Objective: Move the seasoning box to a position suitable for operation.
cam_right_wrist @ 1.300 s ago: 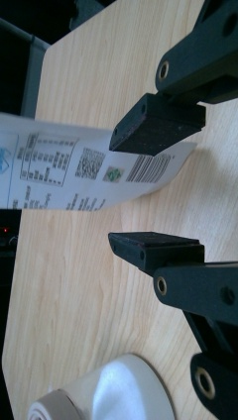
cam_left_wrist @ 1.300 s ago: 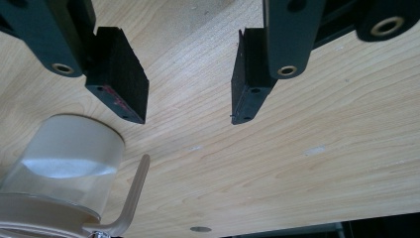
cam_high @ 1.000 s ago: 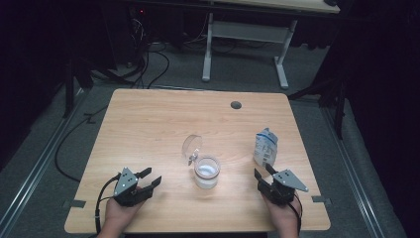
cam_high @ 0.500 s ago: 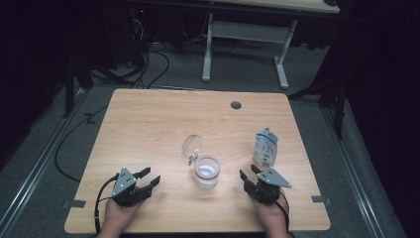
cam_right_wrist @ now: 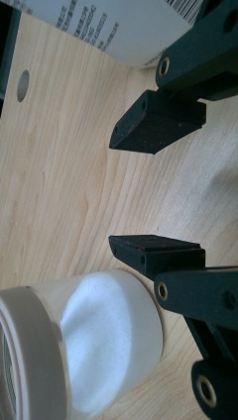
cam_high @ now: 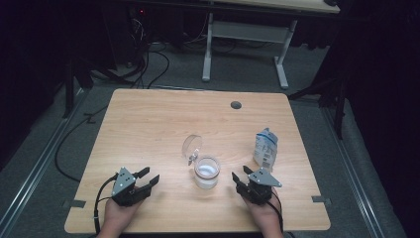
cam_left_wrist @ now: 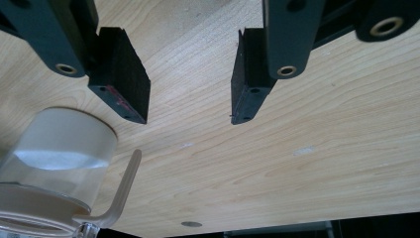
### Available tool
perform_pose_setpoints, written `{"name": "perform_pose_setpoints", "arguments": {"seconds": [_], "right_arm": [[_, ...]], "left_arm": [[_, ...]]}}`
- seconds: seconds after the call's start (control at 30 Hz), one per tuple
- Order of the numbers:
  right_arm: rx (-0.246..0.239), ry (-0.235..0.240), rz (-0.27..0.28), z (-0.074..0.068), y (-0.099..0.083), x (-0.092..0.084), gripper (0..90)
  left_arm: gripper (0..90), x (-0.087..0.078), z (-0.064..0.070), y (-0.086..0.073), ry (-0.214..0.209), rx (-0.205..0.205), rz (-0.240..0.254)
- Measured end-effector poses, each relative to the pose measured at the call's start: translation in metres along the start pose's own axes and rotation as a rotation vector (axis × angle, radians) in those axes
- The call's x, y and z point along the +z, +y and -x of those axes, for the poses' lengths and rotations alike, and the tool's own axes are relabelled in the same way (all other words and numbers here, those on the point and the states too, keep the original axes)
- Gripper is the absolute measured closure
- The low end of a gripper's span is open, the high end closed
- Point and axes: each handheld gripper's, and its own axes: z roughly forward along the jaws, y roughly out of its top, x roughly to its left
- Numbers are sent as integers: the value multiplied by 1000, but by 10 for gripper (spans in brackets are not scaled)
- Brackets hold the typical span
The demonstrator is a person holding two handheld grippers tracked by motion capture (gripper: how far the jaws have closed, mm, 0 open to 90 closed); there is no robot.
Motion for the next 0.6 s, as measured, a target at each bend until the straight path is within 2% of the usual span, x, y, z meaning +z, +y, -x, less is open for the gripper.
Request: {"name": "perform_pose_setpoints", "arguments": {"seconds": [0.17,0.47,0.6], "right_arm": [[-23,22,-7,-7,0,2,529],[-49,73,-12,-20,4,7,580],[-60,91,-10,-25,6,8,591]], "left_arm": [[521,1,1,2,13,-6,-14],[551,8,7,6,4,-56,-28],[563,13,15,12,7,-34,-35]]}}
